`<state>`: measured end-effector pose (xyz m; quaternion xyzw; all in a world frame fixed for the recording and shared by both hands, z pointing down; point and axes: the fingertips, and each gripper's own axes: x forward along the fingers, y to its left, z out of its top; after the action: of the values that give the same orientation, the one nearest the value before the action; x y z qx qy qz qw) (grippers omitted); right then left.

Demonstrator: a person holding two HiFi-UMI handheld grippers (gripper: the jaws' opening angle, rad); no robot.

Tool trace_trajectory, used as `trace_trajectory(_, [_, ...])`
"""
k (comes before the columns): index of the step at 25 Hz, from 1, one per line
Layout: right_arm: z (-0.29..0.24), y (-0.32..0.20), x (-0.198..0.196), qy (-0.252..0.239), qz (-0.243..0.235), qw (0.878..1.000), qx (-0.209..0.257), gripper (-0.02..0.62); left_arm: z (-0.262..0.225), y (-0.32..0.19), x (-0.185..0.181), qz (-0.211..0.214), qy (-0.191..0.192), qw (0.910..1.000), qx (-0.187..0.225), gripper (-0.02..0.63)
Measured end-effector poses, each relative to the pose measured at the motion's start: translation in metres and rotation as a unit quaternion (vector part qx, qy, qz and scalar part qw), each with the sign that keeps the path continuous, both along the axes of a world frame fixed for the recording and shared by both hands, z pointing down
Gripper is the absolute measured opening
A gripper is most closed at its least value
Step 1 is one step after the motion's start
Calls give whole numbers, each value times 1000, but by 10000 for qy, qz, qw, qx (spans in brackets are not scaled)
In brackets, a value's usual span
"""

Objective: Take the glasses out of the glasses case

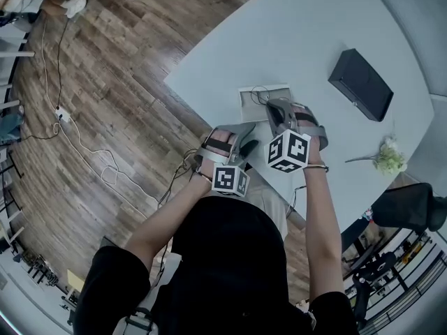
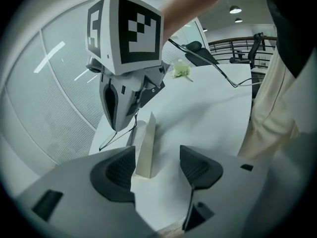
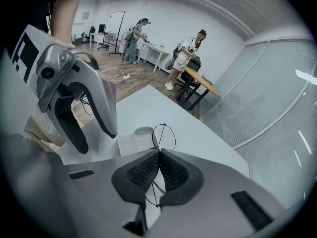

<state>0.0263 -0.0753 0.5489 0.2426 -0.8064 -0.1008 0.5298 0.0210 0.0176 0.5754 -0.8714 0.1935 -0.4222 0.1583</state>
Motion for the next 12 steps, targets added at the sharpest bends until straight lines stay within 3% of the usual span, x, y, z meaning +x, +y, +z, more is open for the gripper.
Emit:
trace_trajectory(9, [-90,12,7,-700,256,9931,907,25,-51,17,-5,-580,127,9974,404,287])
trace_trajectory(12, [-120,24,14,-961,344,9877,1188,25,-71,24,-5,-779,224,9949,603,250])
